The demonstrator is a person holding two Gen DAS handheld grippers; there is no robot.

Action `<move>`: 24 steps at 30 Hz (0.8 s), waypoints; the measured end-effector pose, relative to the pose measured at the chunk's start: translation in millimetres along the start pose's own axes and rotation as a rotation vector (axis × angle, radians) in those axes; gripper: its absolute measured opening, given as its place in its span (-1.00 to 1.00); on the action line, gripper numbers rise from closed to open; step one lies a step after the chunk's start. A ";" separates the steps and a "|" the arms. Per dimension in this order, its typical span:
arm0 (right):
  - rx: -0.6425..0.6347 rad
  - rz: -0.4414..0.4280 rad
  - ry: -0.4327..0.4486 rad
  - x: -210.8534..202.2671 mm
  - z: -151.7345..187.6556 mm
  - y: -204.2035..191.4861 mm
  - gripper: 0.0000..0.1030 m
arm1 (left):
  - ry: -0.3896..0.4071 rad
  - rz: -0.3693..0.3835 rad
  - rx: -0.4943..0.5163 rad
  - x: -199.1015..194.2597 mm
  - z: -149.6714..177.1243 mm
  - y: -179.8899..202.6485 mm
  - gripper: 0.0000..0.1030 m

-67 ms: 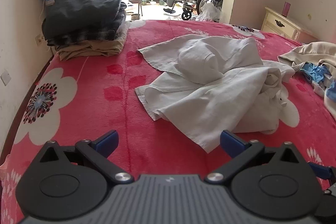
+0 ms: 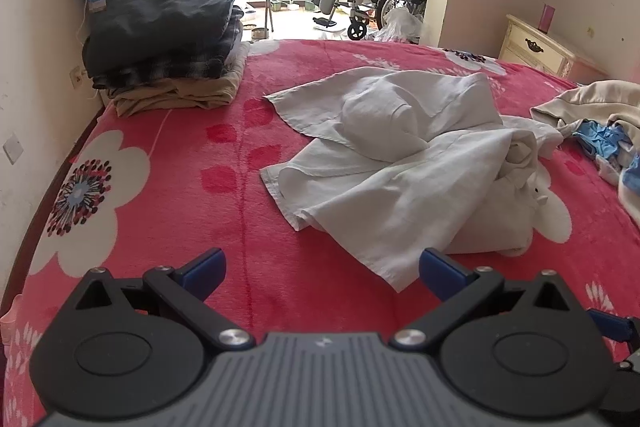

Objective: Fold clothes

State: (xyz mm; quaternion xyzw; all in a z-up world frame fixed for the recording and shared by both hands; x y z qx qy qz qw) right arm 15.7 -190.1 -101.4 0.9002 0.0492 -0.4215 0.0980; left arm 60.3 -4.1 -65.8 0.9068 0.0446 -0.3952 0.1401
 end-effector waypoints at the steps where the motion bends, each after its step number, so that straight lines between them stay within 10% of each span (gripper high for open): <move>1: 0.001 -0.001 -0.003 0.1 0.1 -0.1 0.98 | 0.002 0.001 0.002 -0.3 0.6 0.6 1.00; 24: 0.027 0.018 0.049 -6.3 -10.3 10.6 0.98 | 0.000 0.033 -0.001 -6.9 14.5 -0.6 1.00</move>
Point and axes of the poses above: each gripper's, at about its wrist camera, not at the fingertips, and x roughly the way its jaws point, y to its right, z to its underside, the point moved 9 cm from there along x, roughly the way its jaws point, and after that the axes turned 15 degrees about -x, right-handed, at the moved point
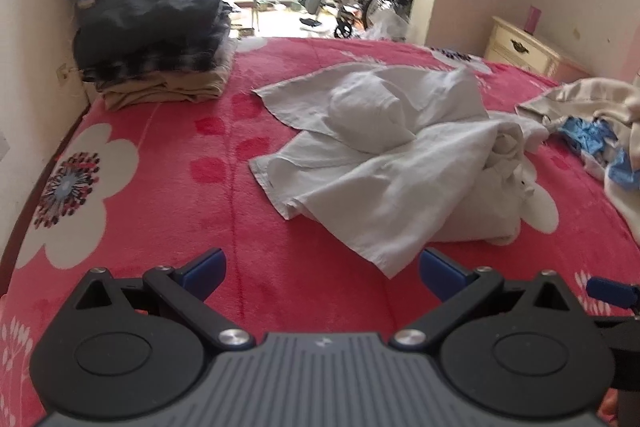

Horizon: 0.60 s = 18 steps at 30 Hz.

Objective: Fold clothes

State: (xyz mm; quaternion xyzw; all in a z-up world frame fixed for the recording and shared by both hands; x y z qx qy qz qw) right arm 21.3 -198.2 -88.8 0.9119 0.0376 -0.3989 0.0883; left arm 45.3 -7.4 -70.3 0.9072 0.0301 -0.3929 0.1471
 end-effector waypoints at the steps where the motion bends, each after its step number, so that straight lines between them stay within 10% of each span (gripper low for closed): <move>1: -0.004 0.004 0.003 -0.7 -0.5 0.3 0.98 | 0.006 -0.005 -0.001 -1.3 -0.5 -0.5 1.00; 9: -0.056 0.045 0.026 -4.8 -3.7 -0.3 0.98 | -0.052 -0.041 -0.032 0.8 7.7 -6.8 1.00; 18: -0.046 -0.113 0.053 -6.9 -5.6 -9.6 0.98 | 0.003 -0.064 -0.057 -5.7 7.1 -12.3 1.00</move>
Point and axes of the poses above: each gripper's, at about its wrist camera, not at the fingertips, and x roughly the way its jaws point, y to its right, z to its underside, the point moved 9 cm from there along x, roughly the way its jaws point, and after that the axes turned 15 degrees about -x, right-handed, at the moved point
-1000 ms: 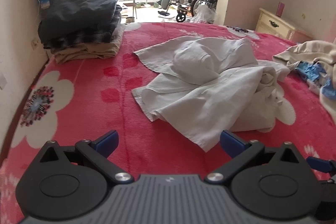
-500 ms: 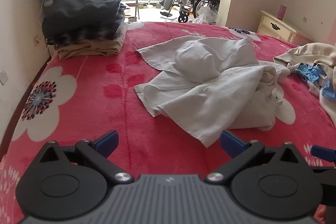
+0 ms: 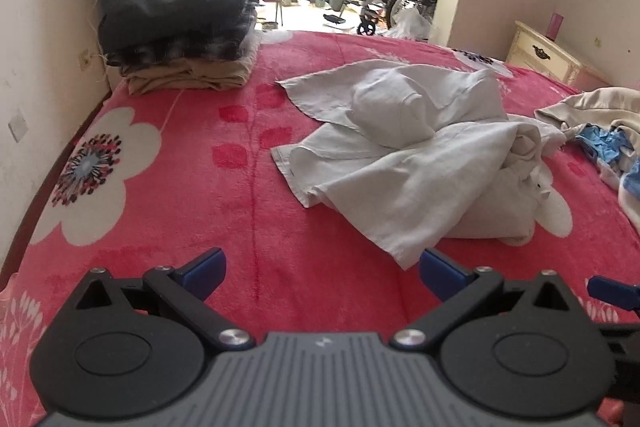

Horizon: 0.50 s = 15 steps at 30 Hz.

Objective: Fold clothes

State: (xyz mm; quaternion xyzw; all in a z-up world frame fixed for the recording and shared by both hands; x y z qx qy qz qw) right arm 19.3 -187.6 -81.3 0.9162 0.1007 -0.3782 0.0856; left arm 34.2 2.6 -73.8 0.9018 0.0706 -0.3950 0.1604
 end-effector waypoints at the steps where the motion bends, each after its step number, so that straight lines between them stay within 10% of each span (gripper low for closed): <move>1: -0.008 -0.023 0.002 0.0 0.8 -2.2 0.98 | 0.003 -0.006 -0.009 0.5 -0.3 -0.8 1.00; 8: 0.134 -0.118 -0.021 6.2 11.3 0.0 0.98 | -0.023 0.044 -0.092 3.9 3.8 -4.7 1.00; 15: 0.031 0.049 -0.040 5.6 11.8 10.0 0.98 | 0.000 0.015 -0.079 3.7 -1.1 -6.1 1.00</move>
Point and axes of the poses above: each gripper's, at about its wrist camera, not at the fingertips, and x roughly the way its jaws point, y to its right, z to its underside, the point moved 9 cm from there along x, roughly the way its jaws point, and after that the axes turned 15 degrees about -x, right-handed, at the moved point
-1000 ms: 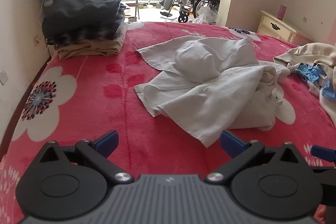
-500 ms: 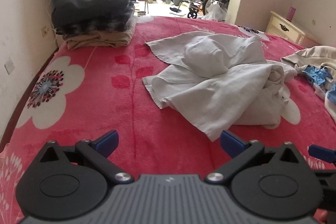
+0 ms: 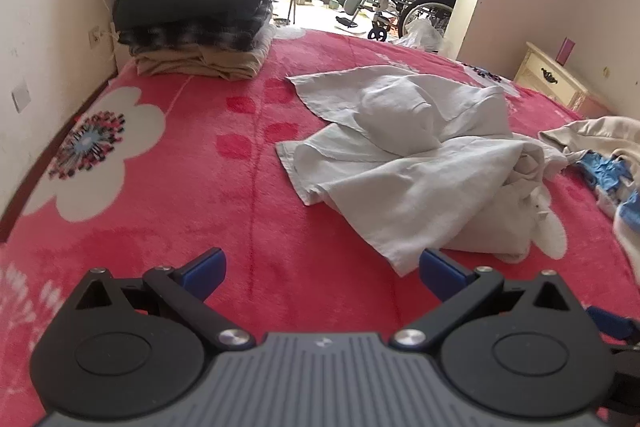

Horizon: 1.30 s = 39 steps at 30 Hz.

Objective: Fold clothes

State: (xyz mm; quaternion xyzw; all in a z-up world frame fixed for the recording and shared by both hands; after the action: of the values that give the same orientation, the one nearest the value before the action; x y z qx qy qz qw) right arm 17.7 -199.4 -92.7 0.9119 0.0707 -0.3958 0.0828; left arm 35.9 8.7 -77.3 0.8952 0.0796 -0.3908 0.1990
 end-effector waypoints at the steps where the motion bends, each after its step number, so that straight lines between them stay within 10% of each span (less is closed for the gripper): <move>1: -0.003 0.006 -0.005 -0.1 0.9 1.4 0.98 | 0.003 -0.006 0.009 0.0 -0.5 -0.2 1.00; 39: 0.011 0.009 -0.048 4.8 3.7 2.4 0.98 | 0.019 -0.097 0.101 3.9 2.3 -5.6 1.00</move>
State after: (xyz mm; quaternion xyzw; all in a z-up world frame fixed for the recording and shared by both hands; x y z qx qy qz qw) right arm 18.8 -202.2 -98.5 0.9028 0.0623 -0.4177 0.0812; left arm 35.4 12.8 -83.2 0.9028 0.1047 -0.3952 0.1335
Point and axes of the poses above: each gripper's, at about its wrist camera, not at the fingertips, and x roughly the way its jaws point, y to its right, z to its underside, the point moved 9 cm from there along x, roughly the way its jaws point, and after that the axes turned 15 degrees about -x, right-handed, at the moved point
